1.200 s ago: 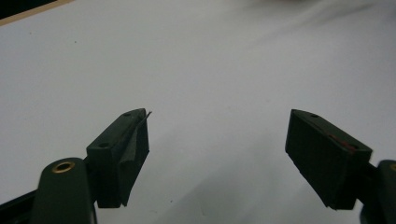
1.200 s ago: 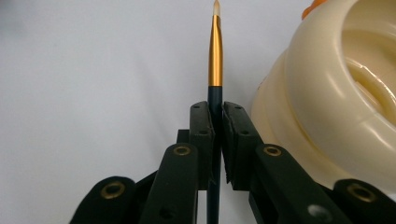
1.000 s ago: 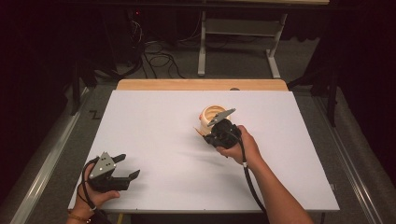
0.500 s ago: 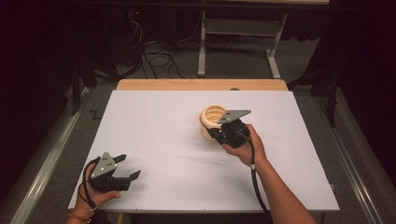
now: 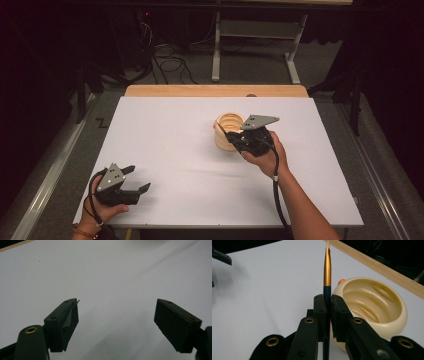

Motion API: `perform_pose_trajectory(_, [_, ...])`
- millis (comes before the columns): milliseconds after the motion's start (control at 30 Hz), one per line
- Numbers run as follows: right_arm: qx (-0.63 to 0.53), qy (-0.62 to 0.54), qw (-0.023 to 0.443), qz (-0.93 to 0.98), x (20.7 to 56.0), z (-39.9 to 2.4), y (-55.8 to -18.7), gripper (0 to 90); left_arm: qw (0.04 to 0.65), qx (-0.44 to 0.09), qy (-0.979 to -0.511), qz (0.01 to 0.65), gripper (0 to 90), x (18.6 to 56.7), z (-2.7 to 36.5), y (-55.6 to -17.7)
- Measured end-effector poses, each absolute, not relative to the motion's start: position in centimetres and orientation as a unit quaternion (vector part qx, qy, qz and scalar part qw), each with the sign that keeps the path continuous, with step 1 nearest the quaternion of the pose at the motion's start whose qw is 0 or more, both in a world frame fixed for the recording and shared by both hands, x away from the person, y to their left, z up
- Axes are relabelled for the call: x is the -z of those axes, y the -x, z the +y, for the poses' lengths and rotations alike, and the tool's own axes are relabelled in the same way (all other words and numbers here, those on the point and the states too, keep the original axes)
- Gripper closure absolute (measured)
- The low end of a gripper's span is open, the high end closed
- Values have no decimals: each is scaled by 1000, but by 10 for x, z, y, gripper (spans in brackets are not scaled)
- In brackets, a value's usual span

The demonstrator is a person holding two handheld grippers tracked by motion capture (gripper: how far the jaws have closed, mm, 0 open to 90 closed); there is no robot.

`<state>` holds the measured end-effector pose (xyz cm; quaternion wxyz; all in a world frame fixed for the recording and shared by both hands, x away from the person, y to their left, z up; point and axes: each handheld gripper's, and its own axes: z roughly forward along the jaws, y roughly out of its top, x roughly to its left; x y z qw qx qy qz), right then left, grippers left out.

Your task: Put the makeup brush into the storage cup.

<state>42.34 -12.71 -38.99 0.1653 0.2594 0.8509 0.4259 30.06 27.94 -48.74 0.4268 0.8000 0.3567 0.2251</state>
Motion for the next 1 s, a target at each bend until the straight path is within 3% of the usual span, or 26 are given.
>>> perform_pose_trajectory(1000, [-463, -272, 206, 818, 370, -140, -431, 847, 427, -221, -801, 358, 203, 488, 279, -301])
